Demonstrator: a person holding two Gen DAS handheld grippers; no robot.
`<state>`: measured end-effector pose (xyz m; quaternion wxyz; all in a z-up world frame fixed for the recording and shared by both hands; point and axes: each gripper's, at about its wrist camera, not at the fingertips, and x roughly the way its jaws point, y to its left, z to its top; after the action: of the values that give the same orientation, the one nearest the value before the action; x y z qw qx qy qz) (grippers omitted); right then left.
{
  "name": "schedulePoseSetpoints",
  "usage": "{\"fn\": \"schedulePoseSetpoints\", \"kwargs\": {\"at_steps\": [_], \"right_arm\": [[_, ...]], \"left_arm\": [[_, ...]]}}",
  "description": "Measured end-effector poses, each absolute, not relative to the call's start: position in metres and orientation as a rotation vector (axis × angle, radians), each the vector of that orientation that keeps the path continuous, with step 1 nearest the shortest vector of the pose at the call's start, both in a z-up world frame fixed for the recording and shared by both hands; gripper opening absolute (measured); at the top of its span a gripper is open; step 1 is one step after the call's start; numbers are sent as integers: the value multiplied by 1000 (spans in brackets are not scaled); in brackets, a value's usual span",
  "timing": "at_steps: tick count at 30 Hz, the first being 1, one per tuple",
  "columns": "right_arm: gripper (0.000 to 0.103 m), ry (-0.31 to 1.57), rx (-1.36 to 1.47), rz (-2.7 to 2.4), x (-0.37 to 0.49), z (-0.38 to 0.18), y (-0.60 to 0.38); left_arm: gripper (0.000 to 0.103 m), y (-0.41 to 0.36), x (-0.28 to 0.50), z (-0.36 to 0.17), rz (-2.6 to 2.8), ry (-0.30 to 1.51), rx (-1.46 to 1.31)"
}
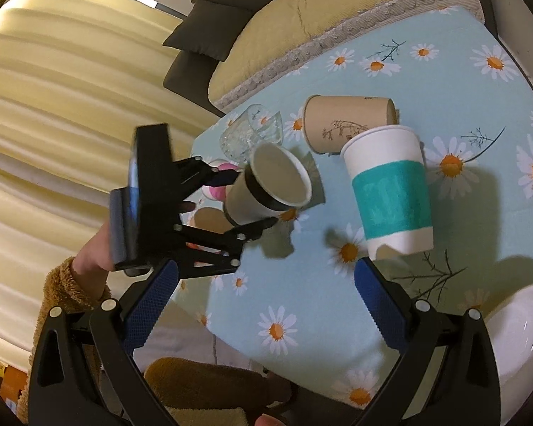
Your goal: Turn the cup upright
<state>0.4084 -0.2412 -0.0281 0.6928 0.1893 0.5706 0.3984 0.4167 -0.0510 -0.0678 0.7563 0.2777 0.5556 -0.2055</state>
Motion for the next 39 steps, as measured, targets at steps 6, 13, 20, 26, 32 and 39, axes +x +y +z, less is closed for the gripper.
{"fn": "schedulePoseSetpoints", "kwargs": {"at_steps": [6, 13, 20, 26, 32, 39], "right_arm": [[99, 1264, 400, 908, 388, -6, -237], [99, 1265, 372, 924, 360, 9, -232], [99, 1303, 346, 955, 336, -3, -213], [98, 1367, 330, 957, 328, -37, -192], [97, 1394, 341, 925, 331, -57, -185], [97, 1405, 356, 913, 337, -61, -186]], "left_arm": [[62, -29, 391, -18, -445, 1193, 238], [62, -12, 333, -4, -374, 1159, -169], [62, 12, 289, -38, -287, 1151, -519], [62, 18, 276, -77, -251, 1183, -645], [63, 16, 282, -102, -204, 1227, -664], [75, 22, 278, -108, -196, 1230, -646]]}}
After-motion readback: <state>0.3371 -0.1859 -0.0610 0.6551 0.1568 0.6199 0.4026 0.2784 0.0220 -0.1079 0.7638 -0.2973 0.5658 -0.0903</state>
